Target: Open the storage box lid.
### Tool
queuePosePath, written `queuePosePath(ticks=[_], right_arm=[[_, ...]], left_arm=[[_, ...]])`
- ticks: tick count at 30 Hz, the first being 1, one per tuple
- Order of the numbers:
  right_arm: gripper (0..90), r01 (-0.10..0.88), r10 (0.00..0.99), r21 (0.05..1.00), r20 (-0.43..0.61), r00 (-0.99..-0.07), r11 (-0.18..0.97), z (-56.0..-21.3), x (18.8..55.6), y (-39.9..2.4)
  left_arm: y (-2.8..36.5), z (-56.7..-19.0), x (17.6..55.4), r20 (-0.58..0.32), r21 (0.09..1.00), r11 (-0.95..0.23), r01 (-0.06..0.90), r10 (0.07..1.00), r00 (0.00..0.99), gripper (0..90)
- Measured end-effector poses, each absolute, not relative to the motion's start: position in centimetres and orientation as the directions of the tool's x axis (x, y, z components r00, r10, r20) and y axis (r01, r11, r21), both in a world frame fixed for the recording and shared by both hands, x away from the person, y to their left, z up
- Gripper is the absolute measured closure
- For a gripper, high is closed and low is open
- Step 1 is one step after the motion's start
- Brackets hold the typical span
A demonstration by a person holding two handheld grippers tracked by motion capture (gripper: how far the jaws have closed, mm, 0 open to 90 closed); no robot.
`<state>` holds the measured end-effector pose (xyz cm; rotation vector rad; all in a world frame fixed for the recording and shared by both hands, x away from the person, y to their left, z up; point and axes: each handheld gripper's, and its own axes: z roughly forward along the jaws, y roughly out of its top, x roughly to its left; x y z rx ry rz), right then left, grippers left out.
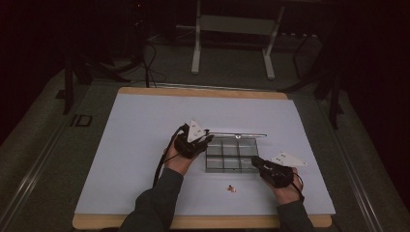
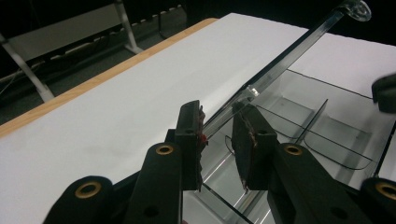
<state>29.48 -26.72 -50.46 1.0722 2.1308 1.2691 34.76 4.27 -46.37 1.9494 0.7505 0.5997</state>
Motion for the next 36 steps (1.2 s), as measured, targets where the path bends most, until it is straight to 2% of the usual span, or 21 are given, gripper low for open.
queuePosePath(ticks=[8,36], right_arm=[[76.2,0.438,0.835,0.861,0.029,-0.550,0.258,-50.8,30.1,-27.6],[74.6,0.478,0.845,0.847,0.066,-0.530,0.233,-51.4,30.5,-27.8]], left_arm=[[4.2,-46.5,35.3,0.096,0.884,-0.380,0.273,0.718,0.690,72.9],[4.0,-48.4,37.5,0.048,0.865,-0.369,0.340,0.735,0.677,72.7]])
